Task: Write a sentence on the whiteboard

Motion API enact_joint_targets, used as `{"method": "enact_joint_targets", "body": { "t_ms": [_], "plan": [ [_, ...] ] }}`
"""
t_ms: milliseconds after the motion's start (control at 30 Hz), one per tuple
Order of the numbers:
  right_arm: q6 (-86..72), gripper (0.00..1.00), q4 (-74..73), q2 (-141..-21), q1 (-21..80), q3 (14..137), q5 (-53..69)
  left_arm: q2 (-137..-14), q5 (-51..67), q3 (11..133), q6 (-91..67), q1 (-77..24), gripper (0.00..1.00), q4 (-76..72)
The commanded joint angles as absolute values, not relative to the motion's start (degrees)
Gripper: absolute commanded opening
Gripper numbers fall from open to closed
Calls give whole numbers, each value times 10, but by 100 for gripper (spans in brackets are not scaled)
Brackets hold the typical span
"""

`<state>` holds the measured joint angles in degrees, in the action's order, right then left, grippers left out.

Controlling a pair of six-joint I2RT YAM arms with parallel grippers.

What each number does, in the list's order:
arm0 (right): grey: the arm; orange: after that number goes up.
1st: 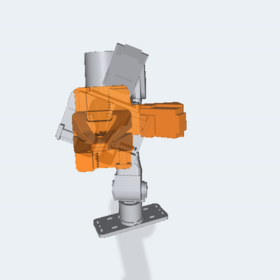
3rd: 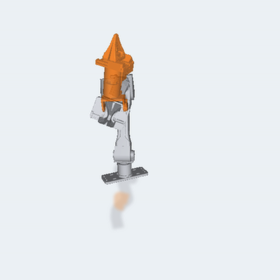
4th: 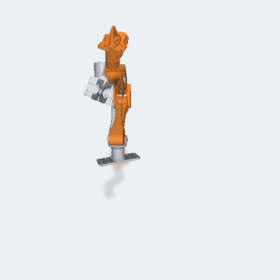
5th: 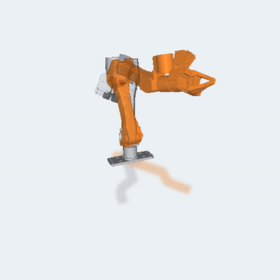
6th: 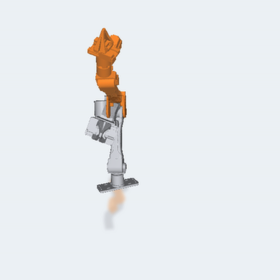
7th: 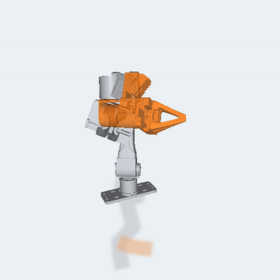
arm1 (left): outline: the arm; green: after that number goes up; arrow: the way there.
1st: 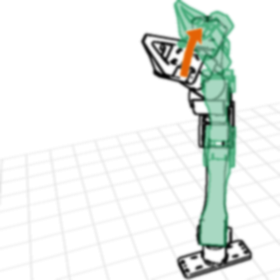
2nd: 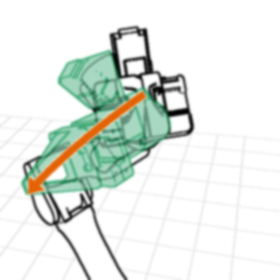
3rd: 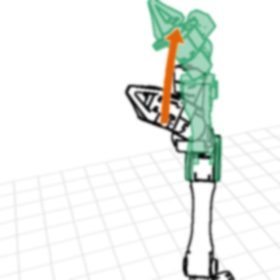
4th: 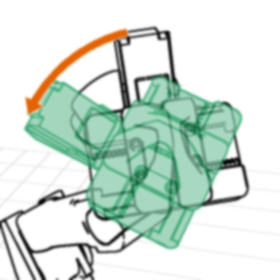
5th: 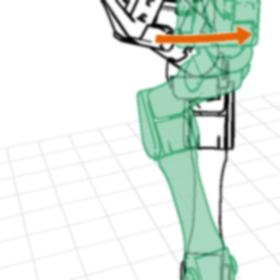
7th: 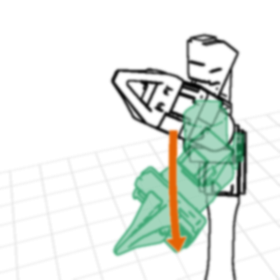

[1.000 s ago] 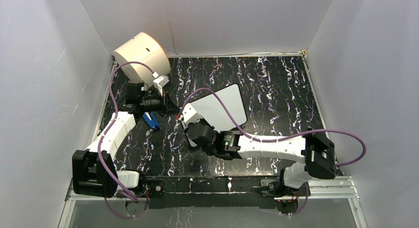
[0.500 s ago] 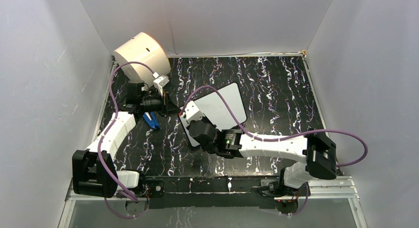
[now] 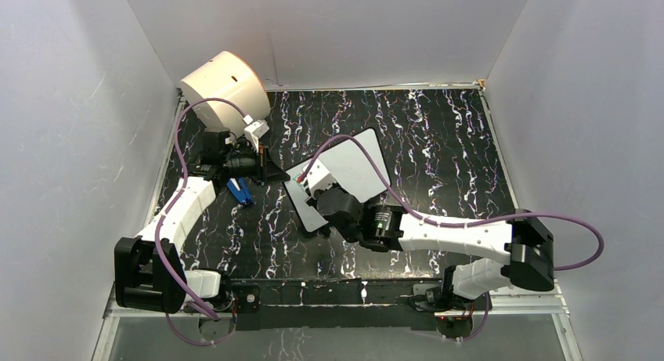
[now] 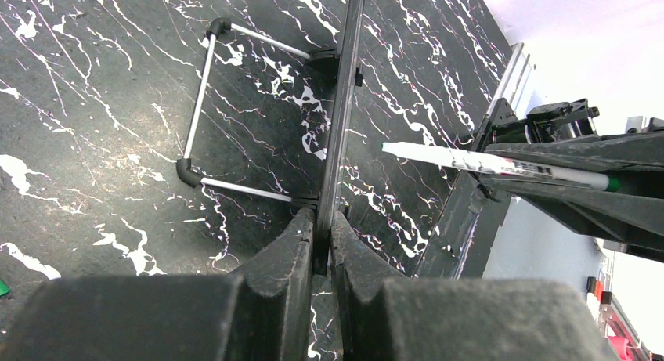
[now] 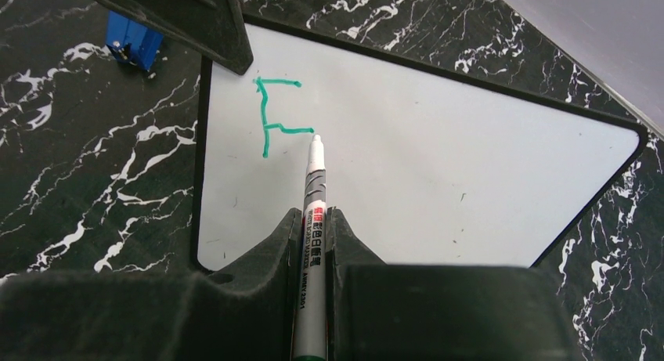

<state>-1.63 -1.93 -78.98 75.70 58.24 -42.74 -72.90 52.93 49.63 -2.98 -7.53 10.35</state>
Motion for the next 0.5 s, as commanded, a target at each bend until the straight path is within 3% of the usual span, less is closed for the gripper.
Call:
{"method": "enact_joint_targets", "body": {
  "t_ms": [0,467],
  "plan": [
    [-1,0,19,-763,753,576,-427,-739,501,501,-23,-76,0,133],
    [18,0,75,-743,723,527,-389,-739,496,503,-21,-76,0,136]
  ]
}}
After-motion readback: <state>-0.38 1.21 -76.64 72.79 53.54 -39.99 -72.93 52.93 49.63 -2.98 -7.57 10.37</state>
